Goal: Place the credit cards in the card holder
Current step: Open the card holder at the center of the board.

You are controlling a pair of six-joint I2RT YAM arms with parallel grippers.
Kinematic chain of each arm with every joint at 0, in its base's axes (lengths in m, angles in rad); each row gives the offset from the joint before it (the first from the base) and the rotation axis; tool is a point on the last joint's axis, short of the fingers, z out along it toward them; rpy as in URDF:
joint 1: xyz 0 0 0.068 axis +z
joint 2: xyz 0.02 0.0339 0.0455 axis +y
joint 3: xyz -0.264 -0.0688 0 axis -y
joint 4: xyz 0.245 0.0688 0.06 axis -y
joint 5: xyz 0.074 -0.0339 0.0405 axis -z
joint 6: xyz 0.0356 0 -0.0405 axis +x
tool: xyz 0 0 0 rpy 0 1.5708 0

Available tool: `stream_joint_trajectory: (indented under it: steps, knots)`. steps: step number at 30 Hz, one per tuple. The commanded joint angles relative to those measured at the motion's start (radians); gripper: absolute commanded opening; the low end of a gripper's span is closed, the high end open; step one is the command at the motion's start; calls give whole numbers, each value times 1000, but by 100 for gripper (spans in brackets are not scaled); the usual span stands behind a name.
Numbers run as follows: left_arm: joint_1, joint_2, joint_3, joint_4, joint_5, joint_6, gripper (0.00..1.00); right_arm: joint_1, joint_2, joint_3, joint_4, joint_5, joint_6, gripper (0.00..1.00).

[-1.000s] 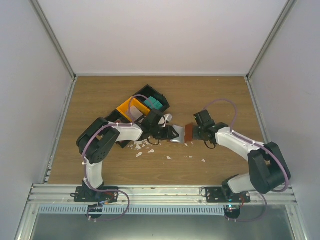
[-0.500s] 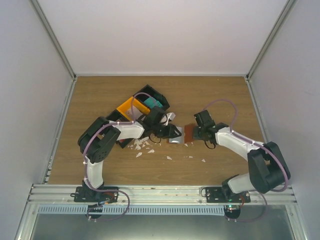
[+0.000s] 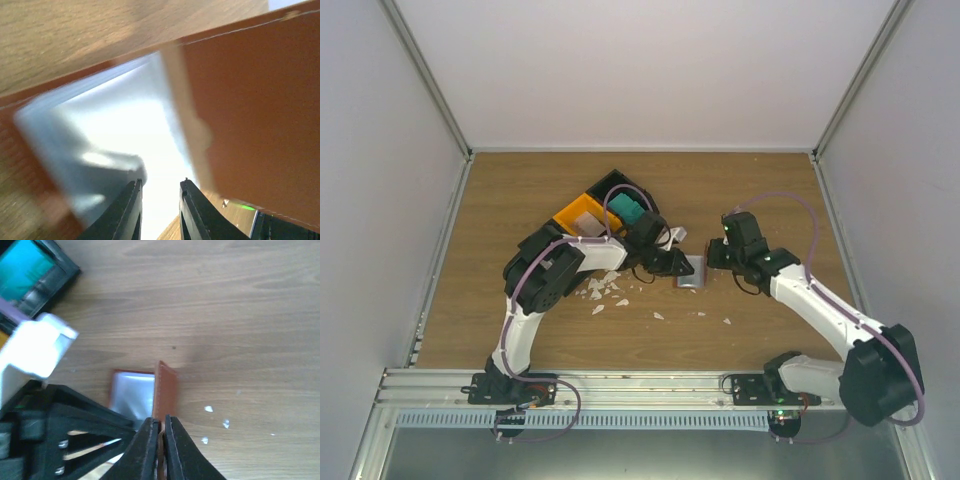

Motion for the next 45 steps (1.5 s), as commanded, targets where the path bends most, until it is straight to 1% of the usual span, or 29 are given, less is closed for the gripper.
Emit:
stream_joint_trajectory:
  steps: [1,3,6,11,13,15,18,20,25,29,31,33,35,37,40,43,45]
  knots:
    - [-9,22,32,-11,-6,11,24,-6,-35,3,60,-111,3,6]
    - [-9,33,34,-25,-13,7,23,-6,-15,-3,74,-168,6,6]
    - [-9,43,42,-39,-27,3,23,-6,3,-20,93,-193,18,7]
    - [-9,52,63,-91,-53,5,24,-6,3,-22,91,-220,12,19]
    - [-11,55,76,-100,-52,4,25,-6,-6,-11,74,-209,16,26]
    - [-11,54,83,-104,-48,3,25,-6,-27,3,43,-148,26,31]
    - [-15,43,93,-81,-6,3,26,-6,-43,31,-11,-60,34,33]
    - [-20,37,105,-58,34,4,28,-6,-41,49,-40,-36,26,35]
    - [-49,68,186,-62,92,45,31,-6,-55,59,-55,-31,26,47]
    - [-72,113,250,-97,93,64,31,-6,-98,58,-37,-80,11,50]
    - [-75,129,265,-98,90,58,31,-6,-125,47,-22,-127,3,49]
    - [-75,141,271,-96,92,54,31,-5,-147,35,-19,-176,-4,45]
    - [-77,151,276,-90,91,50,31,-5,-158,18,-33,-198,2,38]
    - [-77,163,284,-85,95,44,31,-6,-159,-2,-49,-201,12,26]
    - [-80,186,300,-83,95,32,31,-7,-154,-45,-39,-212,32,13]
    - [-80,200,307,-80,86,20,31,-7,-137,-83,-12,-219,50,6]
    - [-80,205,307,-83,76,20,31,-8,-111,-100,0,-208,54,4]
